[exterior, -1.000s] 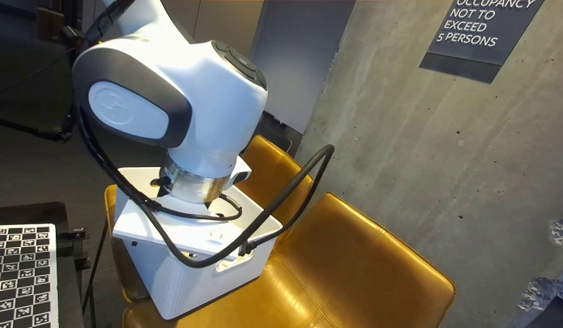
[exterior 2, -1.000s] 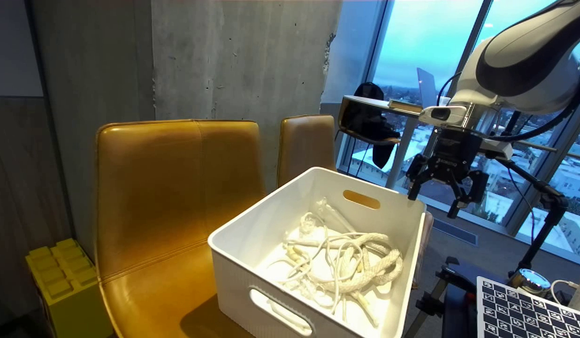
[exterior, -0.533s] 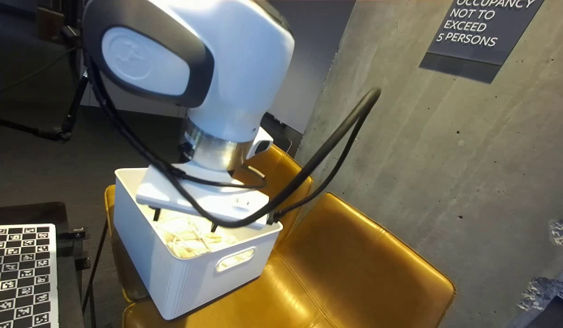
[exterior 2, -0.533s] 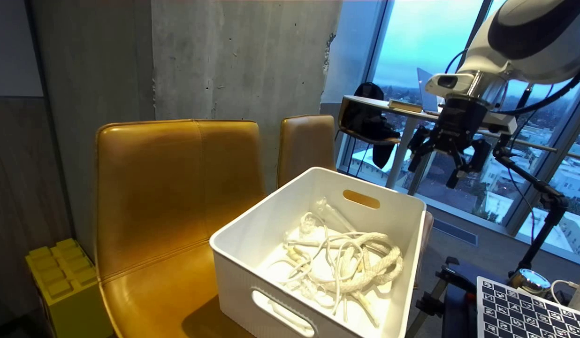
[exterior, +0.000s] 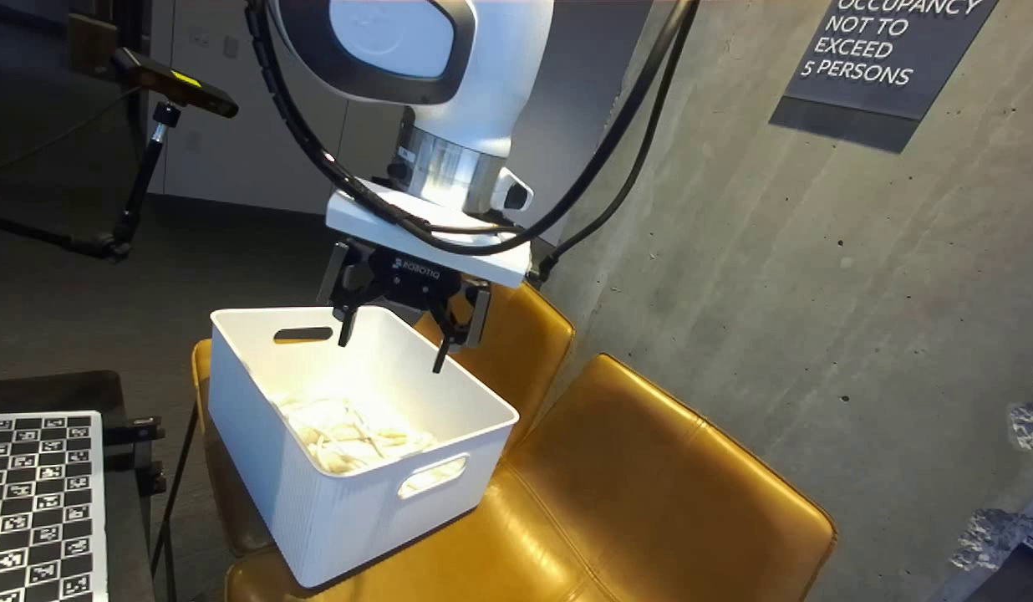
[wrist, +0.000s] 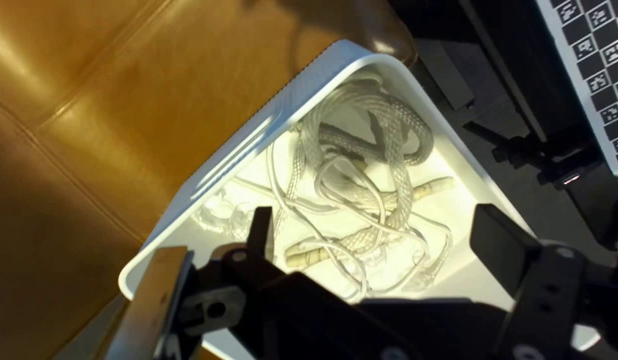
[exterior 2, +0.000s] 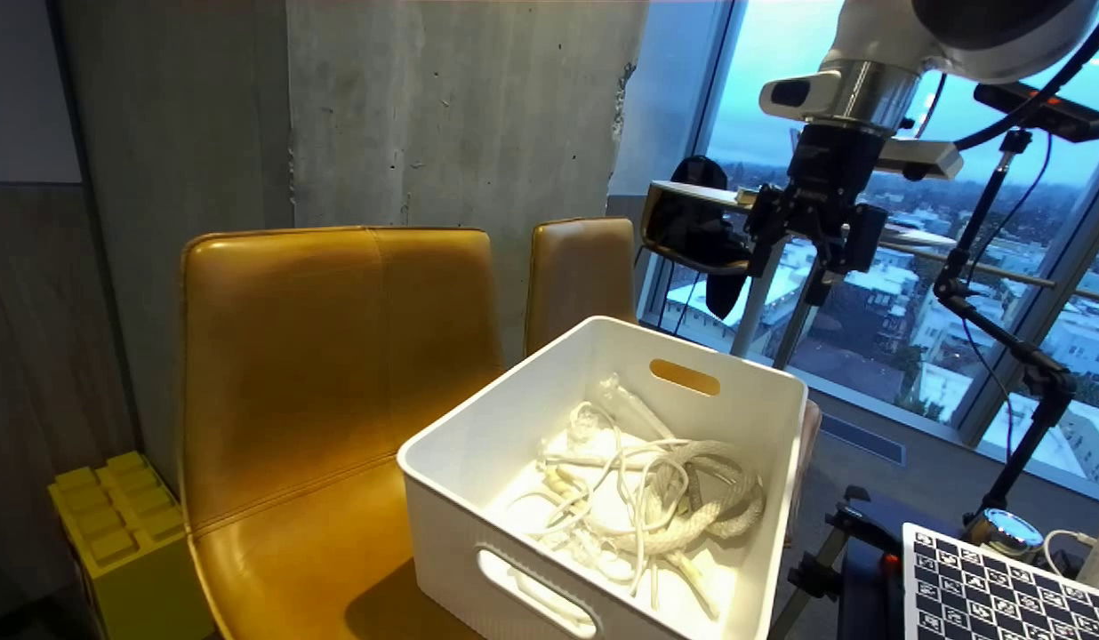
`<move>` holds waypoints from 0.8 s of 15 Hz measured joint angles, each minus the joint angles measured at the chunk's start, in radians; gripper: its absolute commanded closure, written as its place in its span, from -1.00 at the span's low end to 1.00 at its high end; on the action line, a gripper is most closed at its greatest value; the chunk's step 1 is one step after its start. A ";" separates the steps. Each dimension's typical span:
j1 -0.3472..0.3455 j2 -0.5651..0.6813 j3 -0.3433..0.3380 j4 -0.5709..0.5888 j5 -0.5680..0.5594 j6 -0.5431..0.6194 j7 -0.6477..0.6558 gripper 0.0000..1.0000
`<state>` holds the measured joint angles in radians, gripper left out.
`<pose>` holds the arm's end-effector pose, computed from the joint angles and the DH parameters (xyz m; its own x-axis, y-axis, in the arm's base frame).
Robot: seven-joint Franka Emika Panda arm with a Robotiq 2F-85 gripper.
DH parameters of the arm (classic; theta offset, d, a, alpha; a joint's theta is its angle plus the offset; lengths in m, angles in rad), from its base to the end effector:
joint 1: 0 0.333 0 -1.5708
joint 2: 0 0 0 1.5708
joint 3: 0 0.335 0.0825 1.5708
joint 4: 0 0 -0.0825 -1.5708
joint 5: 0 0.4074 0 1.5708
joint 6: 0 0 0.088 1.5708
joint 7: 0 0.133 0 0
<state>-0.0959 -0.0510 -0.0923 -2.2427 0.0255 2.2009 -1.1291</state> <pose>0.5247 -0.0986 0.3696 0.6008 0.7990 0.0267 0.7993 -0.6009 -0.0030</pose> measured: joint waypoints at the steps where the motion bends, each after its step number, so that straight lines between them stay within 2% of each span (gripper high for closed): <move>1: 0.005 0.013 0.005 0.021 -0.033 -0.048 0.049 -1.00; 3: 0.011 0.024 0.009 0.049 -0.047 -0.105 0.083 -1.00; 12: 0.011 0.026 0.008 0.044 -0.047 -0.103 0.083 -1.00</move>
